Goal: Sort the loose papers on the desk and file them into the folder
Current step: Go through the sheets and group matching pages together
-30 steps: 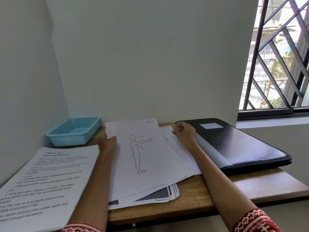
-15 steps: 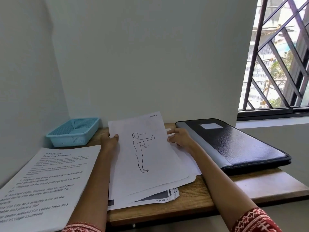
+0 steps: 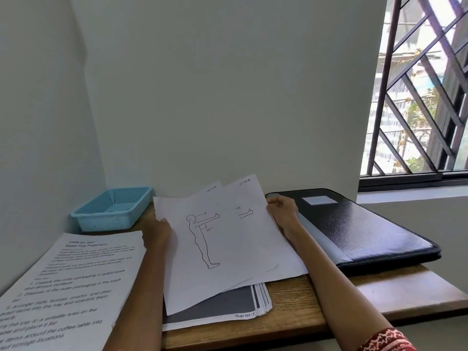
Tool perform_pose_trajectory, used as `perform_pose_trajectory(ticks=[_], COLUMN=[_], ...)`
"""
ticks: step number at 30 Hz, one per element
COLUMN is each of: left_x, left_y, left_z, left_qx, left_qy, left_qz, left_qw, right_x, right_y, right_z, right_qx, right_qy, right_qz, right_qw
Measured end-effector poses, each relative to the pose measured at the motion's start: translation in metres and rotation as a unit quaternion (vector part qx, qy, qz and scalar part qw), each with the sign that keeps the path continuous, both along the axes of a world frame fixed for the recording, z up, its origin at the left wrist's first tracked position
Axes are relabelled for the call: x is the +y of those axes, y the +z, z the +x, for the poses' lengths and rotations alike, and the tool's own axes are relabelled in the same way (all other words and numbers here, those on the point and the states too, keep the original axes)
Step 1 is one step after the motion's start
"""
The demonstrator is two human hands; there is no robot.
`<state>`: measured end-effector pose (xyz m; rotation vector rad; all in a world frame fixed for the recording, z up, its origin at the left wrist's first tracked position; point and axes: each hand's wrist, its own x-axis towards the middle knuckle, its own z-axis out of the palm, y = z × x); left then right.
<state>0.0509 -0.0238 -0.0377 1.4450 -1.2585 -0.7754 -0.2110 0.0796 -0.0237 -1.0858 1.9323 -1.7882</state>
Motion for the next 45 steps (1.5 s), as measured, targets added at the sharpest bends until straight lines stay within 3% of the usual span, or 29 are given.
perform_pose_trajectory(ticks=[5, 10, 12, 16, 26, 31, 34, 37, 41, 45], left_x=[0.001, 0.007, 0.006, 0.002, 0.003, -0.001, -0.002, -0.002, 0.006, 0.002], left_y=[-0.002, 0.002, 0.001, -0.001, -0.002, -0.002, -0.003, -0.001, 0.001, -0.003], left_z=[-0.005, -0.007, -0.008, -0.008, -0.005, -0.005, -0.006, -0.009, -0.010, -0.004], left_qx=[0.000, -0.009, -0.013, -0.007, -0.016, -0.014, 0.011, 0.049, 0.023, -0.004], left_qy=[-0.023, -0.026, -0.035, -0.050, -0.076, -0.080, -0.083, -0.066, -0.098, -0.089], left_qz=[0.005, 0.018, 0.026, 0.037, 0.052, 0.061, 0.067, 0.067, 0.067, 0.075], left_qw=[1.000, 0.999, 0.999, 0.998, 0.996, 0.995, 0.994, 0.994, 0.993, 0.993], right_x=[0.000, 0.009, 0.017, 0.024, 0.016, 0.007, -0.008, -0.020, -0.030, -0.027], right_y=[-0.001, 0.041, 0.070, 0.105, 0.097, 0.075, 0.047, 0.014, -0.019, -0.005], right_z=[-0.002, -0.015, -0.025, -0.044, -0.053, -0.028, -0.004, 0.026, 0.040, 0.006], right_qx=[0.151, 0.186, 0.183, 0.080, -0.004, 0.133, 0.199, 0.276, 0.285, 0.249], right_qy=[-0.123, -0.267, -0.323, -0.377, -0.352, -0.254, -0.135, -0.030, 0.100, -0.025], right_qz=[-0.021, -0.110, -0.165, -0.244, -0.251, -0.147, -0.081, 0.022, 0.081, 0.139], right_qw=[0.981, 0.939, 0.914, 0.890, 0.902, 0.947, 0.967, 0.960, 0.950, 0.958])
